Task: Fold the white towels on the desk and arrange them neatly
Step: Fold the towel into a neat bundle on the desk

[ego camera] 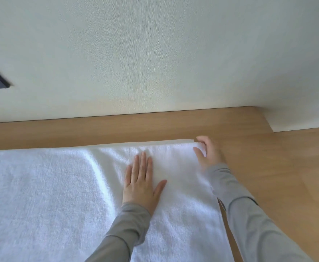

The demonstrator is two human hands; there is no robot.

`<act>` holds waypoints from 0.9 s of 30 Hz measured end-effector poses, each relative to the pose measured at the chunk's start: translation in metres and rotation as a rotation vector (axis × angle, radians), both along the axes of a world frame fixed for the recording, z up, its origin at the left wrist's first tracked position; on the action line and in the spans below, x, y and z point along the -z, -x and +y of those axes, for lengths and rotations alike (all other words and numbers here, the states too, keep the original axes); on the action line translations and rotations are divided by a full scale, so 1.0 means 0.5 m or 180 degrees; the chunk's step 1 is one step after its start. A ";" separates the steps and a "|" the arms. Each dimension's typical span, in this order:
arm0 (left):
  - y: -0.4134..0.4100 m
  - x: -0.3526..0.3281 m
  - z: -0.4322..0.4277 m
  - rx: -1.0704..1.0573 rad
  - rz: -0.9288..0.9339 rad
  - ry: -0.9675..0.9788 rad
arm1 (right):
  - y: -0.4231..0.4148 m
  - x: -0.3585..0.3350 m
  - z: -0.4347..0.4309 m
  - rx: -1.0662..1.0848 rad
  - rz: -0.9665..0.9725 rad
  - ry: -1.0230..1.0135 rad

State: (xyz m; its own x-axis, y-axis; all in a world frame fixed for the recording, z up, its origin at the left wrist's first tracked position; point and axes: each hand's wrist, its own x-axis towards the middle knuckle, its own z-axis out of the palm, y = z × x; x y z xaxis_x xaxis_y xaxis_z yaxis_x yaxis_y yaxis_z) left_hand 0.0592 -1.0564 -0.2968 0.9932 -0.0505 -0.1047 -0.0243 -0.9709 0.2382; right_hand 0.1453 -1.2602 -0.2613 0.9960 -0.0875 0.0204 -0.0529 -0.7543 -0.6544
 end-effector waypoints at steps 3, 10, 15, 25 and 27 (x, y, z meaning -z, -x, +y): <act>0.004 -0.007 -0.014 -0.0082 -0.0048 0.0003 | -0.021 0.012 0.022 -0.0953 0.0063 0.1433; -0.092 -0.065 0.131 -0.0527 -0.0805 0.0889 | -0.058 -0.006 0.022 -0.1660 0.0205 0.2011; -0.116 -0.052 0.377 -0.0591 -0.0110 0.0117 | -0.070 -0.028 0.014 -0.1898 0.0628 0.1593; -0.135 -0.066 0.504 -0.0310 0.0003 0.0439 | -0.091 -0.035 0.021 -0.1967 0.0640 0.1931; -0.131 -0.086 0.521 -0.0076 -0.0129 0.0687 | -0.097 -0.035 0.025 -0.1830 0.0650 0.1968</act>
State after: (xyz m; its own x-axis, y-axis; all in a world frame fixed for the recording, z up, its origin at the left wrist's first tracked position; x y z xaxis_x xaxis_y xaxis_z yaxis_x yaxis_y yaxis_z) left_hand 0.1249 -0.7957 -0.2539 0.9976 -0.0440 -0.0540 -0.0158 -0.8980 0.4397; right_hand 0.1938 -1.2479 -0.2440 0.8716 0.3983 -0.2858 0.3741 -0.9172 -0.1374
